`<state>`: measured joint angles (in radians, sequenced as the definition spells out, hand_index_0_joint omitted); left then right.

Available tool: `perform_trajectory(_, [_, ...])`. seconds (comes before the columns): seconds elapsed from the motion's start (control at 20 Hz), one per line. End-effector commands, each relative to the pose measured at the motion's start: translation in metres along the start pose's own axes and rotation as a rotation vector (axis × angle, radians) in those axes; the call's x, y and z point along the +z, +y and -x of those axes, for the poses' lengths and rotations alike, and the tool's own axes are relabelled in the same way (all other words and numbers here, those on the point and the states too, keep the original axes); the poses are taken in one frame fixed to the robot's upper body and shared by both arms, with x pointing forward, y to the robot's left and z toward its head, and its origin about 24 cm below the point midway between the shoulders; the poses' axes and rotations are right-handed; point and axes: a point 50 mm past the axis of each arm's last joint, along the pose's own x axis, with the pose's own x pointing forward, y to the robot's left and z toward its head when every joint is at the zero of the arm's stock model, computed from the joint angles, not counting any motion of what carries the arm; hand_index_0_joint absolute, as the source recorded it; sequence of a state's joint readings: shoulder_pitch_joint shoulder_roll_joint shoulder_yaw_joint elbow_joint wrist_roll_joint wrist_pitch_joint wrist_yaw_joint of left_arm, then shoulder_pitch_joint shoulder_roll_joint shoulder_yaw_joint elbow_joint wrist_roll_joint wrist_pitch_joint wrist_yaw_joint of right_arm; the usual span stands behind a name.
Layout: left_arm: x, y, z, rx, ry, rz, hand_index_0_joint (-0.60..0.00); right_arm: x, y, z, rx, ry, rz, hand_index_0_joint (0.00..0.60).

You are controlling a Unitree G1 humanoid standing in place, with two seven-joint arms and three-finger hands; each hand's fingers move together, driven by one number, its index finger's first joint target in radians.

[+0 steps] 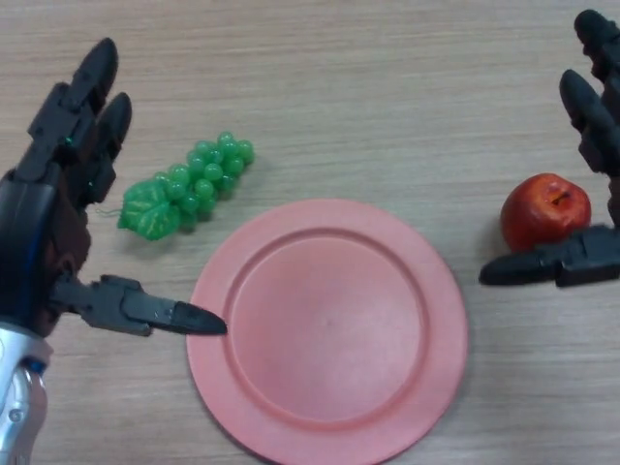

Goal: Pick up the red apple and place it on the plate

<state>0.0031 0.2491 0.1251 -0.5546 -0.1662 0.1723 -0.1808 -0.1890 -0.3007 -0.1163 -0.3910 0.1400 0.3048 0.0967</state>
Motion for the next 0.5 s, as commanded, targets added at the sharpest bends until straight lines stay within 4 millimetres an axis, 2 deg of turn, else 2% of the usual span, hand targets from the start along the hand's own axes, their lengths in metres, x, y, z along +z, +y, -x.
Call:
perform_trajectory(0.05, [0.033,0.009,0.001,0.030,-0.193,-0.058,0.000,0.033,-0.029,-0.011,-0.130,-0.255,0.150,0.000])
perform_trajectory(0.25, [0.036,0.005,0.005,0.029,-0.207,-0.057,0.000,0.004,-0.041,-0.034,-0.171,-0.218,0.219,0.000])
perform_trajectory(0.5, [0.036,0.011,0.009,0.048,-0.207,-0.054,0.000,-0.027,-0.045,-0.046,-0.172,-0.156,0.226,0.000])
